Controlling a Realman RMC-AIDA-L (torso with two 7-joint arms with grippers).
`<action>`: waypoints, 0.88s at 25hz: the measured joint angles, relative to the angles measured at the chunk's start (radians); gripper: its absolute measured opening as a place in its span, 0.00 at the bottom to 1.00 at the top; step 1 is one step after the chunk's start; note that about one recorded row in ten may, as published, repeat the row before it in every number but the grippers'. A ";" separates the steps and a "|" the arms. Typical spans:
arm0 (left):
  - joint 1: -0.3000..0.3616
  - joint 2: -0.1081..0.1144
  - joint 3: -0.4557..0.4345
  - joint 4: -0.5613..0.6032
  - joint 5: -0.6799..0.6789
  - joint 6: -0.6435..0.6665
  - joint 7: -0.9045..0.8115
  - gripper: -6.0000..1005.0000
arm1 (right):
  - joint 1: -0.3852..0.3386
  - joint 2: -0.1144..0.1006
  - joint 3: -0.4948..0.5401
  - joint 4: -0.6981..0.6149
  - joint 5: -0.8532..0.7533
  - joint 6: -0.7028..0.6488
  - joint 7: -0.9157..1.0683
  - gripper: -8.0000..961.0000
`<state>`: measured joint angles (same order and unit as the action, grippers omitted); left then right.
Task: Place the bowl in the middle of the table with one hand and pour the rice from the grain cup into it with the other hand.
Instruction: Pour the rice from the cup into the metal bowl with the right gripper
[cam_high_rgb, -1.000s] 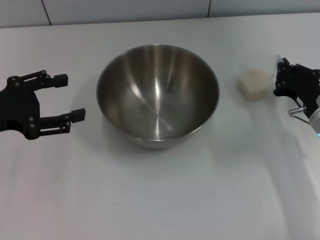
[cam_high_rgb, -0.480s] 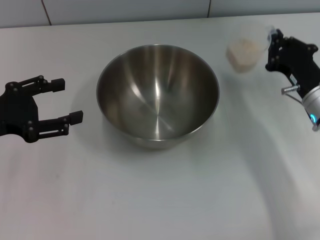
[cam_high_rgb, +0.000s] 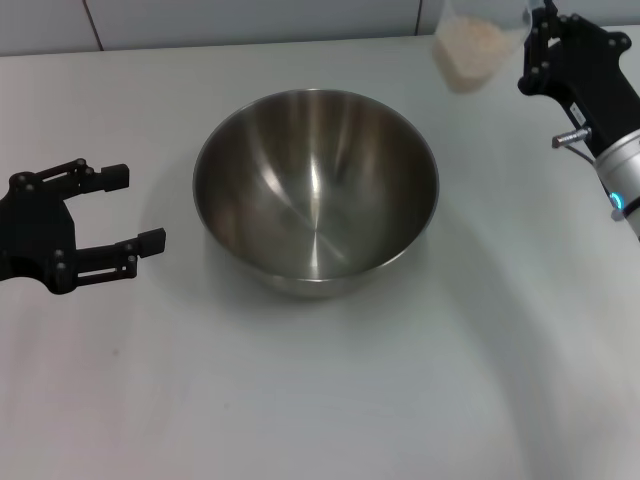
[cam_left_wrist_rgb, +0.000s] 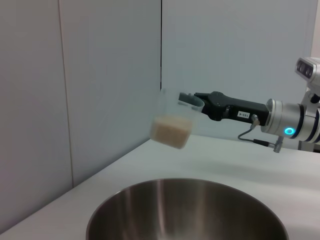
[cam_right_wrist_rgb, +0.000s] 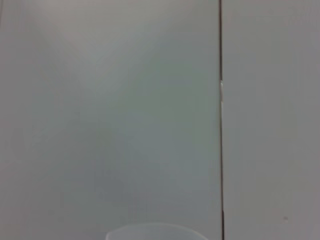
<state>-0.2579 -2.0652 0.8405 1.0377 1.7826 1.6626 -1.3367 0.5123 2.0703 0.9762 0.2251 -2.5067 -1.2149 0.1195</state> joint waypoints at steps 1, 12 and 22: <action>0.000 0.000 0.000 0.000 0.000 0.000 0.000 0.82 | 0.003 0.000 0.000 0.006 -0.001 -0.002 -0.009 0.02; 0.002 0.000 -0.002 0.000 -0.029 0.000 0.001 0.82 | 0.031 0.003 -0.001 0.048 -0.185 0.003 -0.222 0.02; -0.002 0.001 -0.006 -0.004 -0.043 -0.006 0.001 0.82 | 0.022 0.005 -0.001 0.078 -0.266 -0.002 -0.733 0.02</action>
<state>-0.2598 -2.0644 0.8344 1.0341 1.7397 1.6568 -1.3360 0.5347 2.0750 0.9747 0.3029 -2.7724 -1.2173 -0.6136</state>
